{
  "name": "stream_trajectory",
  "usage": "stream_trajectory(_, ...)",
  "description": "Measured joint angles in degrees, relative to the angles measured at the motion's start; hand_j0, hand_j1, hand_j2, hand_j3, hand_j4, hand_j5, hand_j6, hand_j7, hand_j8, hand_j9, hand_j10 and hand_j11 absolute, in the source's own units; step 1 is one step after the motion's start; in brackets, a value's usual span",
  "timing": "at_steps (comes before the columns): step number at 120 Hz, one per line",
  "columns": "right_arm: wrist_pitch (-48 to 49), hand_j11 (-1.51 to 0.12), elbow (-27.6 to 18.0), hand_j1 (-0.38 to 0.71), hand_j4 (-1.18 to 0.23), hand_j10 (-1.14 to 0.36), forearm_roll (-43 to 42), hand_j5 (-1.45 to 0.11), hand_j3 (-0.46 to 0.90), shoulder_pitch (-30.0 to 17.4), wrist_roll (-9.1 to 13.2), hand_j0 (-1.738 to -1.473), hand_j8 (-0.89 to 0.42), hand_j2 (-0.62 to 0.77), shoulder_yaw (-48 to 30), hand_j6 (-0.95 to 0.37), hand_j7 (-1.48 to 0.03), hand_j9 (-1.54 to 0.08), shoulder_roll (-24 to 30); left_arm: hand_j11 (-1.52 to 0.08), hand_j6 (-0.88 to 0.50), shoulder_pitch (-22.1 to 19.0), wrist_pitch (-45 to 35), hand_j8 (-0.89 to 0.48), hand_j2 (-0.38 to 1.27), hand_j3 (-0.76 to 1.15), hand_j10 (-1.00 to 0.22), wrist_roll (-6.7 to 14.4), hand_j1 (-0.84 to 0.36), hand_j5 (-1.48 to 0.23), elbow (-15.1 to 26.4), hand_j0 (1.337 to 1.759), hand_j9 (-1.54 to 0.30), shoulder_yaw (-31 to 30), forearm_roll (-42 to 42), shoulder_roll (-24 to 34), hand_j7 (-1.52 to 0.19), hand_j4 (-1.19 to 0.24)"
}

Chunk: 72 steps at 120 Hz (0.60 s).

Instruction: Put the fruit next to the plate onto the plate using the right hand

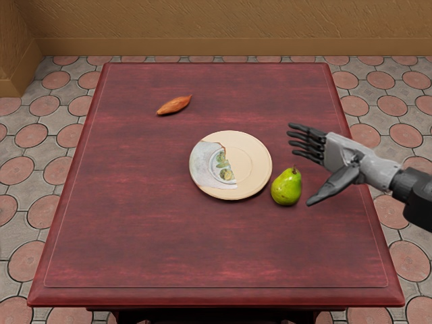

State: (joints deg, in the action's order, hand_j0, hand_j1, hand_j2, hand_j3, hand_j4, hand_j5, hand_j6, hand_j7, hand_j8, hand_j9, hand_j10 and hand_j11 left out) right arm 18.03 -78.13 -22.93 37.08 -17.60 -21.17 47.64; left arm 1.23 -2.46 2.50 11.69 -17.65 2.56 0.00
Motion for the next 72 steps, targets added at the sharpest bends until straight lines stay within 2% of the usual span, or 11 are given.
stream_trajectory(19,-0.37,-0.04,1.79,-0.31,-0.03,-0.03,-0.46,-0.04,0.00,-1.32,-0.84,-1.658,-0.03,0.00,0.21,-0.03,-0.04,-0.04,-2.02,0.00,0.00,0.00,0.00,0.00,0.00,0.00,0.00,0.00,0.35,0.00,0.00,1.658,0.00,0.00,0.00,0.00,0.00,0.00)
stream_trajectory(34,-0.52,-0.04,2.30,-0.31,-0.03,-0.03,-0.65,-0.04,0.00,-3.01,-3.98,-1.658,-0.03,0.00,0.10,-0.03,-0.04,-0.04,-2.64,0.00,0.00,0.00,0.00,0.00,0.00,0.00,0.00,0.00,0.35,0.00,0.00,1.658,0.00,0.00,0.00,0.00,0.00,0.00)
stream_trajectory(72,-1.72,-0.11,2.31,-0.25,-0.09,-0.08,-1.57,-0.11,0.00,-5.48,-7.86,-1.658,-0.09,-0.01,0.12,-0.09,-0.11,-0.11,-4.29,0.00,0.00,0.00,0.00,0.00,0.00,0.00,0.00,-0.01,0.35,0.00,0.00,1.658,0.00,0.00,0.00,0.00,0.00,0.00)
